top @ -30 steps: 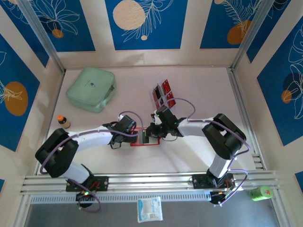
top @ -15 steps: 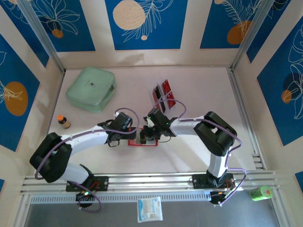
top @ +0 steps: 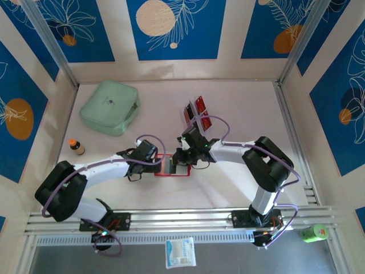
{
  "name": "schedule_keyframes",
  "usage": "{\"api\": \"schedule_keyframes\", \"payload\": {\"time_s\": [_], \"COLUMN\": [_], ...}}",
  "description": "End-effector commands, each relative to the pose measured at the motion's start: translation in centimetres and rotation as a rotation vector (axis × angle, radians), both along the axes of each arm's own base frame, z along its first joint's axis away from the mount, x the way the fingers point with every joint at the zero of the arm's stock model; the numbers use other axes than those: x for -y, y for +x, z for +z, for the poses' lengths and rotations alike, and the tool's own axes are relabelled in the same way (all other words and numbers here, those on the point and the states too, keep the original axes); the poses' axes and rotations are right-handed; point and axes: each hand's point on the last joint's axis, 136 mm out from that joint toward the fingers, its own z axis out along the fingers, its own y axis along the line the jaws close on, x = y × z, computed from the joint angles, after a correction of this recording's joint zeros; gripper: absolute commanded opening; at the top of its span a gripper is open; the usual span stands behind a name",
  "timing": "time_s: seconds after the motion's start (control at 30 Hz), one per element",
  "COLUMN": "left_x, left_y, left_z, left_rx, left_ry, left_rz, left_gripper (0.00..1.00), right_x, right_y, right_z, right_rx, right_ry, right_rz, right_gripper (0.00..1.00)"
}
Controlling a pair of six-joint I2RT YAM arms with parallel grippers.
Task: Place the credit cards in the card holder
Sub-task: Insert the credit card into the card slot.
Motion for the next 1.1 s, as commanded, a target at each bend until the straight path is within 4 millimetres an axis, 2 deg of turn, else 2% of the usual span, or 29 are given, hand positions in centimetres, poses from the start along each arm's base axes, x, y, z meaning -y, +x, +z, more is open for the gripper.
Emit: {"api": "schedule_keyframes", "payload": {"time_s": [0.0,0.27,0.57,0.7,0.77,0.93,1.07], "left_x": [-0.8,-0.8,-0.6,-0.4,-0.3,-0.6,-1.1], "left_y": [-0.4,-0.6,-0.7,-0.5,-0.3,0.3,0.4], "left_z": [-0.8,-1.1,-1.5,-1.1,-0.6,0.6,0.5], "left_rx": [-0.026,-0.033,-0.039,-0.03,-0.019,0.009,0.006], "left_ry": [0.013,0.015,0.009,-0.004,-0.015,-0.029,-0.022], "left_rz": [0.031,0.026,0.019,0.019,0.023,0.05,0.072], "left_gripper": [1.0,1.0,1.0,1.0,1.0,1.0,1.0], "right_x": [0.3,0.3,-1.8,-2.7,-2.8,-2.3,-1.5], "right_y": [0.1,-0.2,-0.7,-0.9,-0.7,0.0,0.6], "right_z": [-0.5,-2.2,-2.8,-2.9,-2.7,-0.8,0.5], "right_rx": [-0.004,-0.033,-0.052,-0.062,-0.062,-0.03,-0.007], "right_ry": [-0.034,-0.102,-0.119,-0.116,-0.111,-0.082,-0.069], "right_rz": [0.011,0.025,0.078,0.09,0.089,0.069,0.046], "right_gripper": [0.0,0.0,0.0,0.0,0.0,0.0,0.0]}}
